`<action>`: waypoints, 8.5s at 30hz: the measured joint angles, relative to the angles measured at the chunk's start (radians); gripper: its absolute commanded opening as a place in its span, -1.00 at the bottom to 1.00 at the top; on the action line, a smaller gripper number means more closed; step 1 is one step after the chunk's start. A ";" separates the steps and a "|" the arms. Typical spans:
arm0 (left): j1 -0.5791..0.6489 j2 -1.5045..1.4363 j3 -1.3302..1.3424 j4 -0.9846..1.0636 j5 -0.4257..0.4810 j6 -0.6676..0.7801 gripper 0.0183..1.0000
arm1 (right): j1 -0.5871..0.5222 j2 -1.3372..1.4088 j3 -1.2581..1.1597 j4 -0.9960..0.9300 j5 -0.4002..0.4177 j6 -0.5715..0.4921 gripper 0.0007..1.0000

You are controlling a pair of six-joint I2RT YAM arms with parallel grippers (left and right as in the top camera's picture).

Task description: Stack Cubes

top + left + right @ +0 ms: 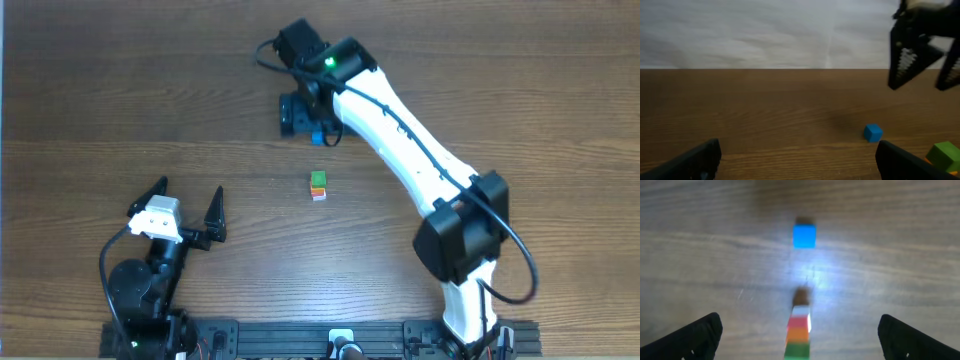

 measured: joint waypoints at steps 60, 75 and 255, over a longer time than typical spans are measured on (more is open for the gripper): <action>0.000 0.000 0.000 0.000 0.000 0.000 1.00 | -0.034 0.304 0.035 0.111 0.007 -0.099 -0.98; 0.000 0.000 0.000 0.000 0.000 0.000 1.00 | 0.006 -0.019 0.051 -0.026 0.027 -0.073 -0.98; 0.000 0.000 0.000 0.000 0.000 0.000 1.00 | 0.130 -0.185 -0.359 0.070 -0.005 0.116 -0.34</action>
